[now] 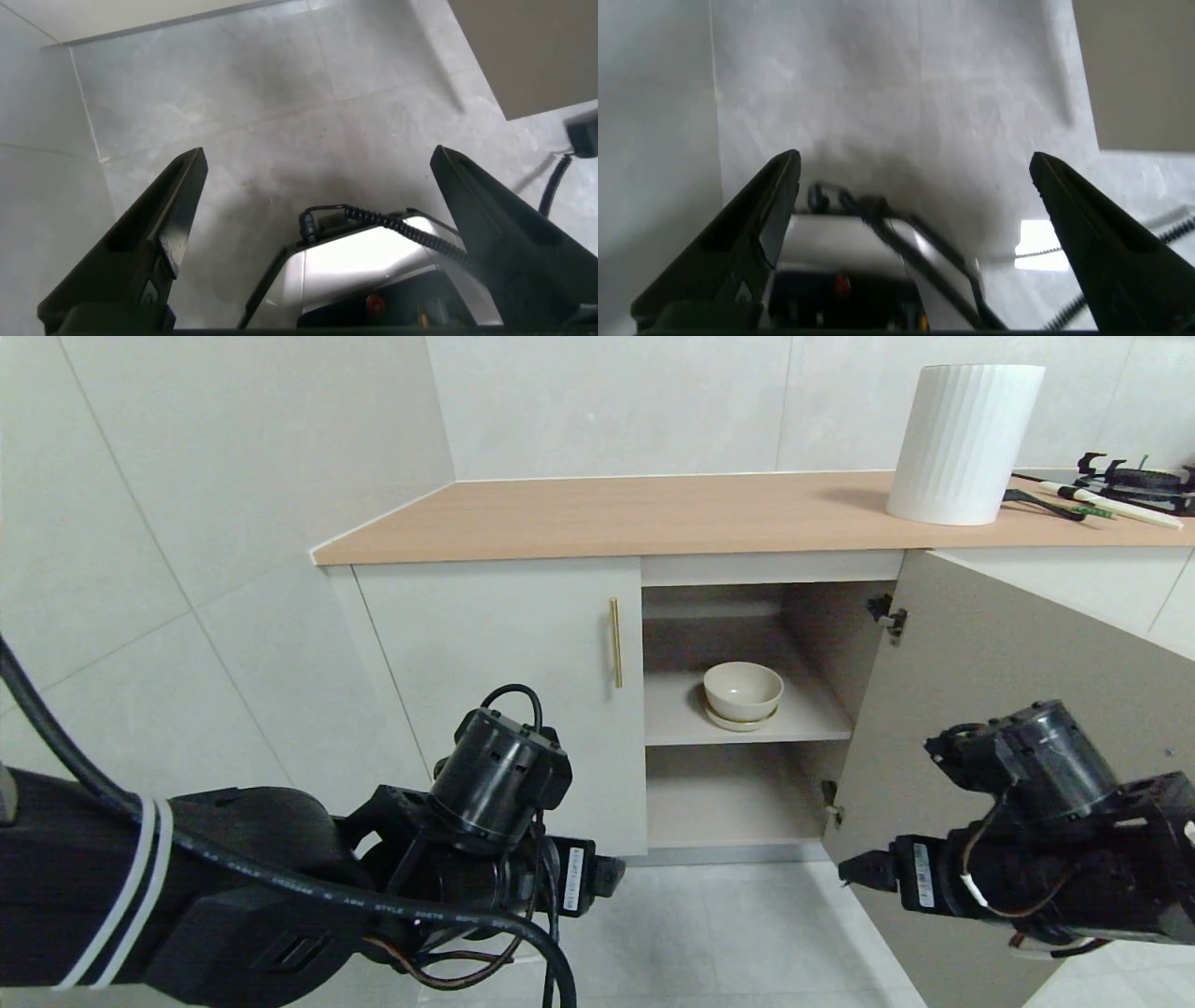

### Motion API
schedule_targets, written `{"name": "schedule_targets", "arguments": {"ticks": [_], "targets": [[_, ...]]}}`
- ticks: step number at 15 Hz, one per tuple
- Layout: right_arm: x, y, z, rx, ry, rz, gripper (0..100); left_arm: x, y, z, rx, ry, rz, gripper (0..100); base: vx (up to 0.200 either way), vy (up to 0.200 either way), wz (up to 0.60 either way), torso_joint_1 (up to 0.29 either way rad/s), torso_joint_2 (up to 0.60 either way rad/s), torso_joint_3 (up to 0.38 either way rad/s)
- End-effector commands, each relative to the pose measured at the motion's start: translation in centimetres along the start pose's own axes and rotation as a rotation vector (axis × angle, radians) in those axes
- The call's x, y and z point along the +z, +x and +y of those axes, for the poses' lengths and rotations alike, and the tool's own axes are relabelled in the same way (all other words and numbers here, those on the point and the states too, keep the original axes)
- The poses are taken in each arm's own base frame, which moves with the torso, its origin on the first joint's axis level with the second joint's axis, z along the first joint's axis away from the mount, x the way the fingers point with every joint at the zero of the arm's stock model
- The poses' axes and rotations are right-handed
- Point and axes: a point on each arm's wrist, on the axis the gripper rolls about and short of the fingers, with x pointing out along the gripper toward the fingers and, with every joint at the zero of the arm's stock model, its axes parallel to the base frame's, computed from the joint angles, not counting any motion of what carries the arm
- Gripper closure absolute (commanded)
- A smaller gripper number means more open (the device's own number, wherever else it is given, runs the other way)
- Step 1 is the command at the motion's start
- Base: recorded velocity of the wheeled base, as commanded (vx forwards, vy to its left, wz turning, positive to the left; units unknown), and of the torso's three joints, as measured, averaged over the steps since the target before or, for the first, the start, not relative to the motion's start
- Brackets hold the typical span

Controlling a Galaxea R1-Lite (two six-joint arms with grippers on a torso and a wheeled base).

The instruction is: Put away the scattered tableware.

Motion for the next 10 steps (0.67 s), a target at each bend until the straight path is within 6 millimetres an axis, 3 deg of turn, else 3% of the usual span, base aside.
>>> {"name": "schedule_targets", "arguments": {"ticks": [1,3,10], "targets": [[-0.9,-1.6,-0.9,0.012,0.004,-0.021,0,0.0,0.0,0.0,0.0,0.0,0.001,0,0.0,-0.2,0.0,0.002,0.0,0.002],[-2.3,-1.5,-1.7,-0.009,0.001,0.017,0,0.0,0.0,0.0,0.0,0.0,0.001,0,0.0,-0.2,0.0,0.0,0.0,0.005],[-3.0,-2.2,-2.3,-0.029,0.012,0.039,0,0.0,0.0,0.0,0.001,0.0,-0.002,0,0.0,-0.2,0.0,0.006,0.0,0.004]]}}
